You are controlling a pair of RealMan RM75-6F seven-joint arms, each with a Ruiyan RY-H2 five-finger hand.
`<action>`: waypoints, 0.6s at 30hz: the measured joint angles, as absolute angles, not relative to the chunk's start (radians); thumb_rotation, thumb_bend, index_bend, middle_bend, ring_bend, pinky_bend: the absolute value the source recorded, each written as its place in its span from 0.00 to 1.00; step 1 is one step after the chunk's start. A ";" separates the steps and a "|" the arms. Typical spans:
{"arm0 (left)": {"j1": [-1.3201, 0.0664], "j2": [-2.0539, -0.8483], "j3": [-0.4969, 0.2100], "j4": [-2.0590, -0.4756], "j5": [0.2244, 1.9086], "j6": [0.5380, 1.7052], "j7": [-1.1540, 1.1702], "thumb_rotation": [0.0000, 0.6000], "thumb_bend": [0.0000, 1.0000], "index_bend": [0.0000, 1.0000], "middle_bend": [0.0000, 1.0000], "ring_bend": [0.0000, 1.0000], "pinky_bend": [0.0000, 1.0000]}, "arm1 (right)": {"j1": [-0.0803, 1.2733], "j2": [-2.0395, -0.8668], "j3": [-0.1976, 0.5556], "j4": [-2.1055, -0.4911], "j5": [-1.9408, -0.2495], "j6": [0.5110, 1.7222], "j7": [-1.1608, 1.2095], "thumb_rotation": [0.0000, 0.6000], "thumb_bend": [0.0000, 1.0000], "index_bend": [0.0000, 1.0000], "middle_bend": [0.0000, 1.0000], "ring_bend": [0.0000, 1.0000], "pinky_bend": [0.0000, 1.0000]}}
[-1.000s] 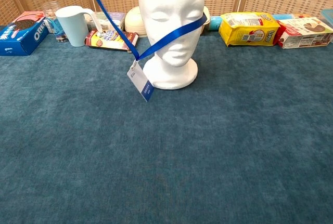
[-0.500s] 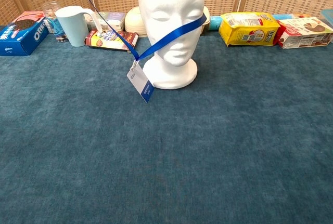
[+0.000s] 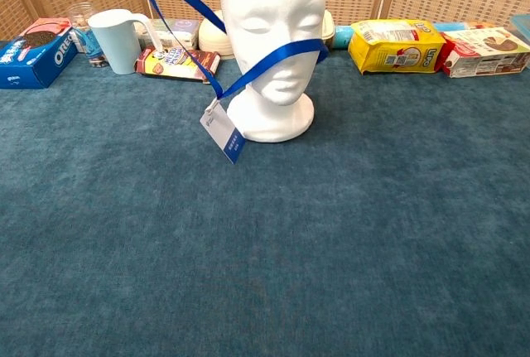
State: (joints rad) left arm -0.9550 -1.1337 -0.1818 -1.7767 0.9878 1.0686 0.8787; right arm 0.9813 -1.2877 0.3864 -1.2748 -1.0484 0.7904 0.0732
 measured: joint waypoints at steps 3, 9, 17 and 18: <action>-0.951 -1.131 -0.179 -1.780 0.989 1.066 0.859 0.25 0.01 0.30 0.82 0.87 1.00 | 0.980 -1.287 0.385 -1.278 -1.048 0.793 0.068 0.78 0.34 0.62 1.00 1.00 1.00; -0.934 -1.128 -0.180 -1.780 1.011 1.078 0.801 0.17 0.01 0.23 0.73 0.81 1.00 | 0.978 -1.286 0.385 -1.289 -1.045 0.803 0.057 0.78 0.33 0.62 1.00 1.00 1.00; -0.891 -1.106 -0.177 -1.786 1.064 1.121 0.735 0.14 0.01 0.22 0.73 0.81 1.00 | 0.966 -1.272 0.388 -1.333 -1.041 0.833 0.040 0.79 0.33 0.62 1.00 1.00 1.00; -0.884 -1.103 -0.175 -1.789 1.070 1.130 0.730 0.14 0.01 0.22 0.73 0.81 1.00 | 0.962 -1.269 0.388 -1.340 -1.041 0.839 0.039 0.79 0.33 0.62 1.00 1.00 1.00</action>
State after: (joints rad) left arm -0.8839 -1.1029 -0.1751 -1.7887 1.0701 1.1297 0.7305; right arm 0.9624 -1.2690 0.3883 -1.3405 -1.0415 0.8392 0.0386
